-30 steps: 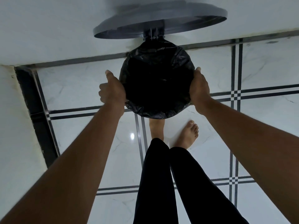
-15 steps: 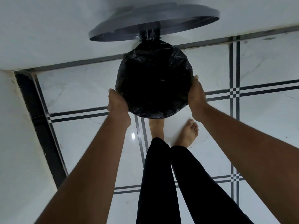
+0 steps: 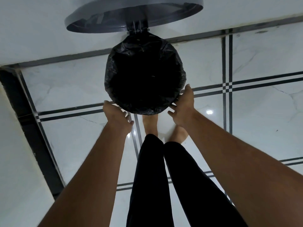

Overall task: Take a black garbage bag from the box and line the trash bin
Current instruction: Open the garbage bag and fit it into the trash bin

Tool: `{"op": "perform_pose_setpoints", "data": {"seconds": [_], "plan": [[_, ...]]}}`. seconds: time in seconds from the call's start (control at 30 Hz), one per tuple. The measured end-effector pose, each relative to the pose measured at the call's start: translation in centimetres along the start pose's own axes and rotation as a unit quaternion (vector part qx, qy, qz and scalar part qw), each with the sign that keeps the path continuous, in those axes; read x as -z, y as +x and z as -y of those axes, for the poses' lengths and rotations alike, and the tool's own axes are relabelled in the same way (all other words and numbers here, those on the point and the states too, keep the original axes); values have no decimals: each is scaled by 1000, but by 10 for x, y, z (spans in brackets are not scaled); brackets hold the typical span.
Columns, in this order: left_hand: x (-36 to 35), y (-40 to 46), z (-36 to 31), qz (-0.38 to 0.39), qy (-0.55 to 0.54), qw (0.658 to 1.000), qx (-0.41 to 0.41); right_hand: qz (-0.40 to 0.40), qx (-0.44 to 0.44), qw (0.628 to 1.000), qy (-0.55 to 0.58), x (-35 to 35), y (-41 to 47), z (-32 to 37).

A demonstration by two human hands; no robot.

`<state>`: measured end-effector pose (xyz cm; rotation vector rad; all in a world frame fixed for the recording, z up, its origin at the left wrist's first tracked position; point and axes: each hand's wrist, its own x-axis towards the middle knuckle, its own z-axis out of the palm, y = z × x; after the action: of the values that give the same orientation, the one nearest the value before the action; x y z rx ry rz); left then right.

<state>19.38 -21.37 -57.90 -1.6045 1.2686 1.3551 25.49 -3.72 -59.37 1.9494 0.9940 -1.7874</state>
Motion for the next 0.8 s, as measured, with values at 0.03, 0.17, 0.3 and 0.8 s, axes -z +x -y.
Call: {"op": "perform_pose_setpoints", "data": {"seconds": [0.03, 0.17, 0.3, 0.8], "plan": [[0, -3, 4, 20, -10, 1000, 2, 0, -3, 1000, -1, 0, 0, 0], [6, 0, 13, 92, -52, 994, 5, -59, 12, 998, -32, -1, -7, 3], [2, 7, 14, -6, -41, 999, 14, -41, 41, 998, -25, -1, -17, 5], [-8, -136, 4, -48, 261, 716, -646, -63, 410, 899, -142, 22, -119, 51]]}}
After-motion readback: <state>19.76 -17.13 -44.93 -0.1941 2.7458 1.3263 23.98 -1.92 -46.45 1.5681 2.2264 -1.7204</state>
